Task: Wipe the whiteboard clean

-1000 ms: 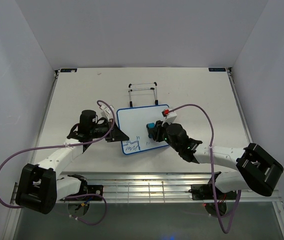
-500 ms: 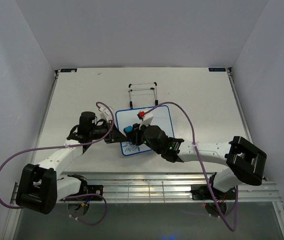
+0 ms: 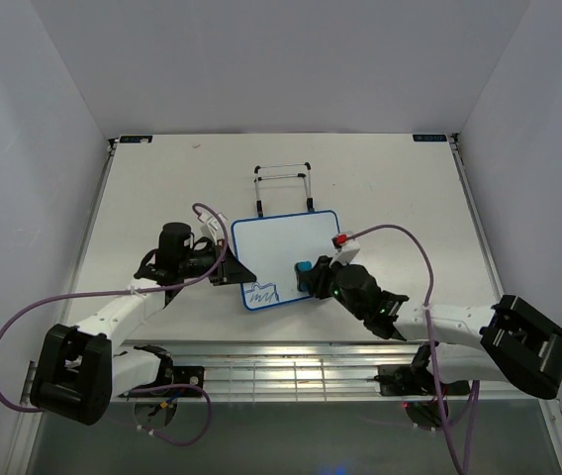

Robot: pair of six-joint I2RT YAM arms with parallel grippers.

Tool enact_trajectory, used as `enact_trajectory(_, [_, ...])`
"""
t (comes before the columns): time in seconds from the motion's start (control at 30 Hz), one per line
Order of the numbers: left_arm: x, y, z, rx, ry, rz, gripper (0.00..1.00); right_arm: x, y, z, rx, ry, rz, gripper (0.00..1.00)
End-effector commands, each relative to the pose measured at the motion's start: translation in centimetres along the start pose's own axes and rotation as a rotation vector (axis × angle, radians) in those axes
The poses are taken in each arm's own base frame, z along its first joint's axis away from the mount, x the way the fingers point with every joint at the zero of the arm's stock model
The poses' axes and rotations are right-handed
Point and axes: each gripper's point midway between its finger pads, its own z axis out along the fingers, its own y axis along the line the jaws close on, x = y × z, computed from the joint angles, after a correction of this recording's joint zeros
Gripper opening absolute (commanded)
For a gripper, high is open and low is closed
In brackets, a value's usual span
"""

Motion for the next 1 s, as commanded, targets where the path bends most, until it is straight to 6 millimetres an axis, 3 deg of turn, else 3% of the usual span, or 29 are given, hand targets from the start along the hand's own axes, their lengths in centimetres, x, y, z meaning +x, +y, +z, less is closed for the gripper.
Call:
enact_trajectory(0.0, [-0.5,-4.9,-0.8,0.188,0.01,0.136,0.0,7.0,-10.0,-3.1,0.3,0.231,-0.058,0.08])
enact_trajectory(0.1, [-0.4,-5.1,-0.9,0.195,0.01,0.132,0.0,6.3,-12.1,-3.9,0.369,0.205,-0.026,0.08])
enact_trajectory(0.23, [-0.4,-5.5,-1.0,0.207,0.009,0.112,0.0,5.2,-11.0,-3.0,0.345,0.201,-0.027,0.08])
enact_trajectory(0.3, [-0.4,-5.4,-1.0,0.206,0.008,0.107,0.0,5.1,-8.6,-2.0,0.236,0.213,-0.021,0.08])
enact_trajectory(0.43, [-0.3,-5.0,-0.8,0.191,0.007,0.07,0.0,3.7,-1.3,-0.4,0.004,0.149,-0.055,0.08])
enact_trajectory(0.5, [-0.3,-4.8,-0.7,0.179,0.004,0.039,0.0,1.8,1.9,0.4,-0.075,0.084,-0.071,0.08])
enact_trajectory(0.53, [-0.3,-4.7,-0.7,0.176,0.001,0.03,0.0,2.1,3.5,0.3,-0.117,0.082,-0.089,0.08])
enact_trajectory(0.63, [-0.1,-4.5,-0.7,0.164,-0.008,-0.005,0.0,0.8,7.3,0.6,-0.208,0.038,-0.101,0.08])
enact_trajectory(0.73, [-0.1,-4.5,-0.8,0.162,-0.017,-0.02,0.0,0.1,9.4,0.8,-0.256,0.017,-0.101,0.08])
enact_trajectory(0.8, [0.1,-4.4,-0.7,0.167,-0.01,-0.034,0.0,0.1,9.2,1.1,-0.242,0.014,-0.103,0.08])
enact_trajectory(0.9, [0.2,-4.5,-0.8,0.174,-0.007,-0.038,0.0,0.9,6.9,1.4,-0.183,0.031,-0.095,0.08])
enact_trajectory(0.97, [0.2,-4.6,-0.8,0.175,-0.005,-0.044,0.0,1.8,3.8,1.7,-0.117,0.057,-0.072,0.08])
